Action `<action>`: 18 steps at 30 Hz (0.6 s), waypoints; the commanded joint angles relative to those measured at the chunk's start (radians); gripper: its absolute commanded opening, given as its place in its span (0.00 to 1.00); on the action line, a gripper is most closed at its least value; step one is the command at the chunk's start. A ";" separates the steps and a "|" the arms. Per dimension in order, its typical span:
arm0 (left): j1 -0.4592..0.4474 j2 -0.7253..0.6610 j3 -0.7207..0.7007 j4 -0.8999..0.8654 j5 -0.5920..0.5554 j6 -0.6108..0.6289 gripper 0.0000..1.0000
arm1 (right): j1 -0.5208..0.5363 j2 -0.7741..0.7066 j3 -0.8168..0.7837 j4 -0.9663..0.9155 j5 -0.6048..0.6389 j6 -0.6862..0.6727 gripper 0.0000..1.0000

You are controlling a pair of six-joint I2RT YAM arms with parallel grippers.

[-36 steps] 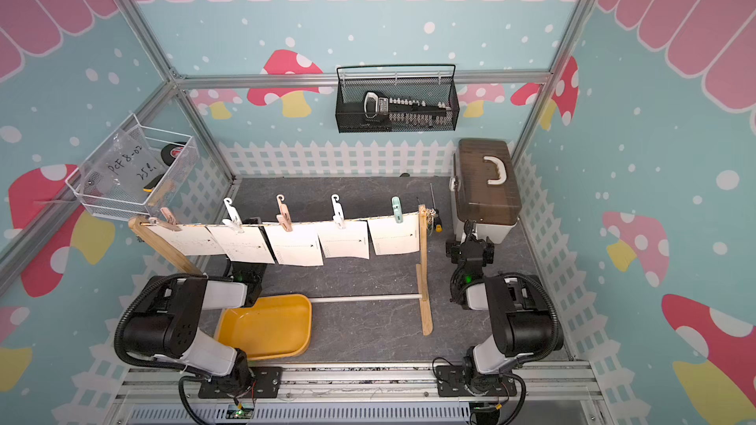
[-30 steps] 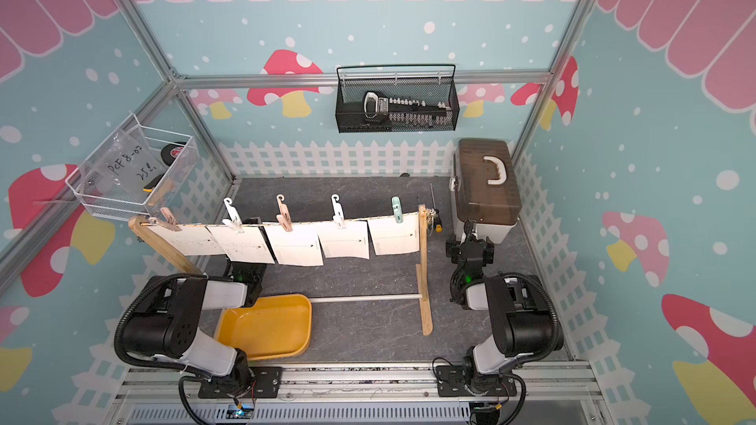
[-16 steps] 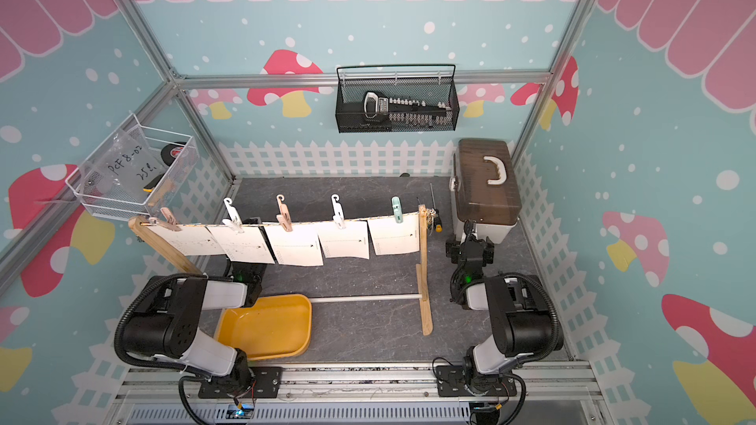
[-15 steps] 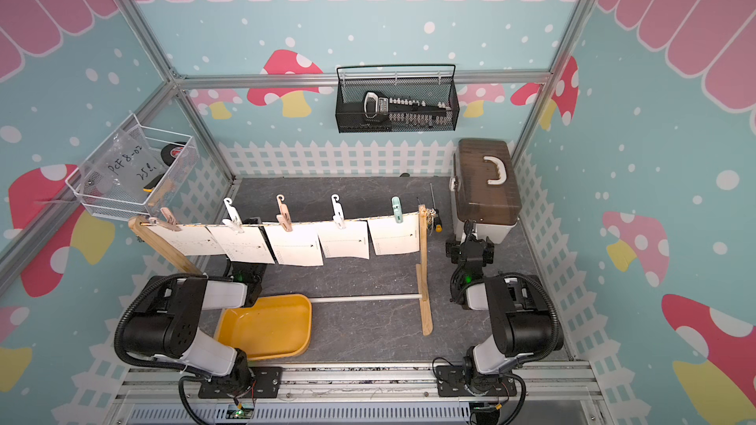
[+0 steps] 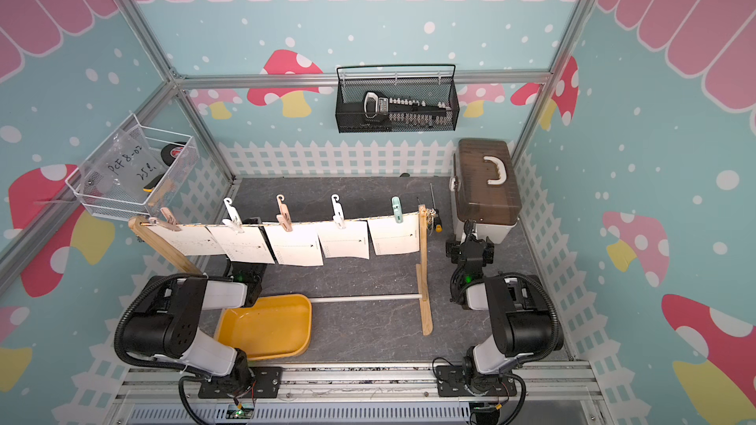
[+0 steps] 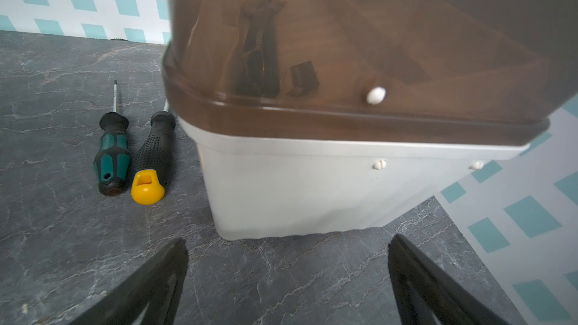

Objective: Remove the postcards from the strings
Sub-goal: Pinch the postcard on the clothesline.

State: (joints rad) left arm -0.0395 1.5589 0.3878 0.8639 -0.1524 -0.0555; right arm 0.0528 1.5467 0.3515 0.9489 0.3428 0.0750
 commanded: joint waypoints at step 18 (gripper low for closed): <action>-0.025 -0.113 0.079 -0.208 0.106 0.098 1.00 | -0.001 -0.020 -0.009 0.008 -0.005 -0.016 0.99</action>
State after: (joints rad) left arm -0.0605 1.4872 0.4026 0.7891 -0.0841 -0.0063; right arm 0.0528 1.5467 0.3515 0.9485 0.3428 0.0750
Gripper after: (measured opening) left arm 0.998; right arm 0.986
